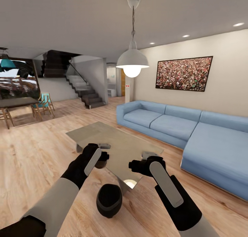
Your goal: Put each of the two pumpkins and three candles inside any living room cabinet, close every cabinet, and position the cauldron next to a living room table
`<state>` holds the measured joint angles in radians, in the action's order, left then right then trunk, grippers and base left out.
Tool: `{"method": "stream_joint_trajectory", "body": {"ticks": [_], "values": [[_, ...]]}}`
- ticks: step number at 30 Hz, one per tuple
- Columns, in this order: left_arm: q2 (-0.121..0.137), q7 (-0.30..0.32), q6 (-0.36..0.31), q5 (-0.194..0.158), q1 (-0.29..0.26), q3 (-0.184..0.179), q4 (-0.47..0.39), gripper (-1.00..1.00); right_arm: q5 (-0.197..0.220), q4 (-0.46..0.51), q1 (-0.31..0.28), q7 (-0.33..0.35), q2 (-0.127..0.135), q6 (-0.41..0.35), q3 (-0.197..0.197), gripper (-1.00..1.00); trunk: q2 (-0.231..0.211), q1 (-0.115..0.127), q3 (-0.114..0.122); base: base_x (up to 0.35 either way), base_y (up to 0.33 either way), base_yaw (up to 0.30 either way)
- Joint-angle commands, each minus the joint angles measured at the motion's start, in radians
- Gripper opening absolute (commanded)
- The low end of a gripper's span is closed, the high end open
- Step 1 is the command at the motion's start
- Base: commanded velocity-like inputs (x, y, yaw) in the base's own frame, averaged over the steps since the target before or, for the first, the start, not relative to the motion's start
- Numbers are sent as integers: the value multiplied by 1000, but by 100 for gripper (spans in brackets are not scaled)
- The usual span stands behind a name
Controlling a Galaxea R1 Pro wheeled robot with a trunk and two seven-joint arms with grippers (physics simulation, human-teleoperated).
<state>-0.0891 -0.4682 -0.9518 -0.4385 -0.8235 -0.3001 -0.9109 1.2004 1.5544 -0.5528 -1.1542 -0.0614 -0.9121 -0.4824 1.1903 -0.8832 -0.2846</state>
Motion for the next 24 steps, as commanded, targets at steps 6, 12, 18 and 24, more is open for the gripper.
{"method": "stream_joint_trajectory", "body": {"ticks": [6,12,18,24], "values": [[0,-10,-2,-8,-2,-2,0,-100,8,1,-1,-10,0,-8,-1,100,-41,23,18,0,0,284],[0,-10,-2,-8,-2,-2,0,-100,8,0,-1,-10,0,-8,-1,100,-83,46,36,0,0,284],[0,-10,-2,-8,-1,-2,0,-100,7,0,-1,-10,0,-8,-1,100,-125,69,55,0,0,284],[0,-10,-2,-7,-1,-2,0,-100,8,0,-1,-10,0,-8,-9,100,-167,92,74,0,0,284]]}}
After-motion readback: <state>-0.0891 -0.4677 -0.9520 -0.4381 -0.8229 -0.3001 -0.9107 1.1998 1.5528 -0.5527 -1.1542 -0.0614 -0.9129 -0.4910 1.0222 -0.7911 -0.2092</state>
